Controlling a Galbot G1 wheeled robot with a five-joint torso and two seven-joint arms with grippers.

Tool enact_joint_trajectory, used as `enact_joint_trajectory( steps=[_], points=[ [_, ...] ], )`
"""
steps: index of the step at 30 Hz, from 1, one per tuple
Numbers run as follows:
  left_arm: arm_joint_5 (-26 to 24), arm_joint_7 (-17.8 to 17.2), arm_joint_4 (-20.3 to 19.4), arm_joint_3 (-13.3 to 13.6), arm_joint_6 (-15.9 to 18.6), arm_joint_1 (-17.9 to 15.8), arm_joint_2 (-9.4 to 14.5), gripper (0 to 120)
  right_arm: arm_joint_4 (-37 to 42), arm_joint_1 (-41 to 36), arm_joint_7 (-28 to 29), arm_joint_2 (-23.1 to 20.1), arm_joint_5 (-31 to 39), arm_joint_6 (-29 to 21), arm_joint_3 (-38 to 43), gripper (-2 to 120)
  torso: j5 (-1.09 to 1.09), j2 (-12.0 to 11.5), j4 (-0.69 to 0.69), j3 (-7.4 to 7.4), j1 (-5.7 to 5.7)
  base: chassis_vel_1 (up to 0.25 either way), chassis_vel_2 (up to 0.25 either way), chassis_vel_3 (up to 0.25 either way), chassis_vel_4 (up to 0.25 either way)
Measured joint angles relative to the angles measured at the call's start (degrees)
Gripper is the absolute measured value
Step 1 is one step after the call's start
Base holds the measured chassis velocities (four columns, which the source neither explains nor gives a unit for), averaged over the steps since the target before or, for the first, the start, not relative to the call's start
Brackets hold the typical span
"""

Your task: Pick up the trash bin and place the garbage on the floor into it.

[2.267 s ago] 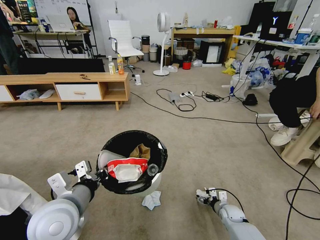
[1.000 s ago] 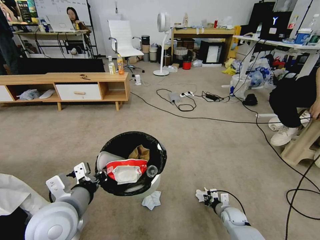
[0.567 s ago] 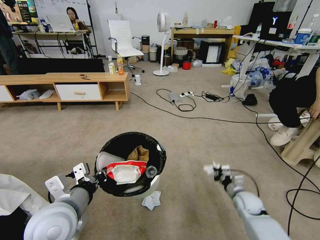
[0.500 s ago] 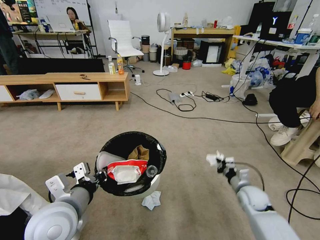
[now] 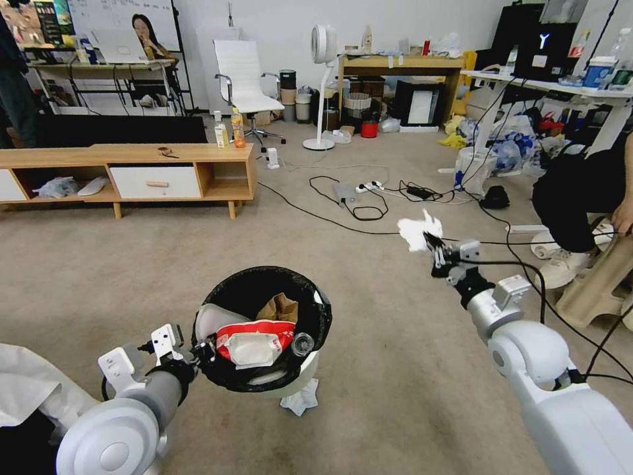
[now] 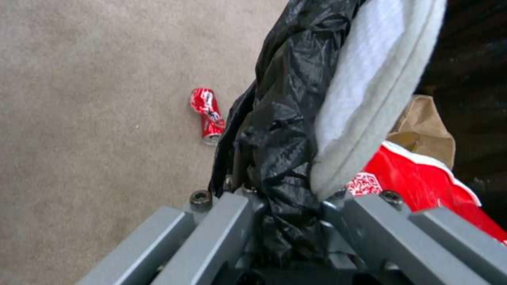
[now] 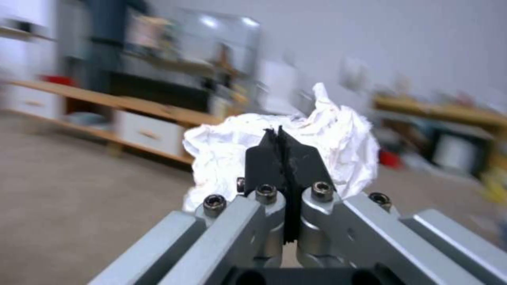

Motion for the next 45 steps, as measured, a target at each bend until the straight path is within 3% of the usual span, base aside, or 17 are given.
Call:
enact_joint_trajectory(
  steps=[4, 9, 12, 16, 24, 37, 39, 45],
  points=[
    [-0.5, -0.1, 0.2, 0.5, 0.0, -0.2, 0.2, 4, 2.9, 0.1, -9.1, -2.4, 2.9, 5.9, -3.0, 0, 0.01, 0.0, -0.01, 0.0, 0.0, 0.0, 0.0, 0.0, 0.0],
    [-0.8, -0.2, 0.2, 0.6, 0.0, -0.2, 0.4, 4, 4.5, 0.6, -14.1, -3.5, 4.5, 8.2, -5.1, 0, 0.01, 0.0, 0.0, 0.0, 0.0, 0.0, 0.0, 0.0, 0.0],
    [-2.2, -0.1, 0.6, 0.9, 0.0, -0.6, 1.0, 4, 5.7, 2.8, -19.6, -5.2, 7.1, 9.2, -10.5, 0, 0.0, 0.0, -0.01, 0.0, 0.0, 0.0, 0.0, 0.0, 0.0],
    [-2.6, 0.0, 0.9, 1.1, 0.0, -1.2, 1.4, 4, 5.7, 5.0, -21.2, -5.6, 8.5, 9.3, -14.2, 0, 0.01, 0.0, 0.0, 0.0, 0.0, 0.0, 0.0, 0.0, 0.0],
    [-2.6, 0.3, 1.4, 0.9, 0.0, -1.9, 0.9, 4, 3.6, 10.5, -21.9, -5.1, 10.1, 9.2, -22.5, 0, 0.0, 0.0, 0.0, 0.0, 0.0, 0.0, 0.0, 0.0, 0.0],
    [-2.3, 0.4, 1.5, 0.6, 0.0, -2.3, 0.2, 4, 2.1, 11.6, -18.5, -4.0, 9.8, 6.8, -26.4, 1, 0.01, 0.0, 0.0, 0.01, 0.0, 0.0, 0.0, 0.0, 0.0],
    [-2.2, 0.4, 1.5, 0.6, 0.0, -2.3, 0.3, 4, 3.0, 10.5, -16.0, -4.2, 9.8, 4.8, -26.3, 11, 0.01, 0.0, -0.01, 0.0, 0.0, 0.0, 0.0, 0.0, 0.0],
    [-2.1, 0.4, 1.5, 0.6, 0.0, -2.5, 0.4, 4, 4.5, 9.1, -13.1, -4.6, 10.5, 2.5, -26.2, 26, 0.01, 0.0, -0.01, 0.0, 0.0, 0.0, 0.0, 0.0, 0.0]
  ],
)
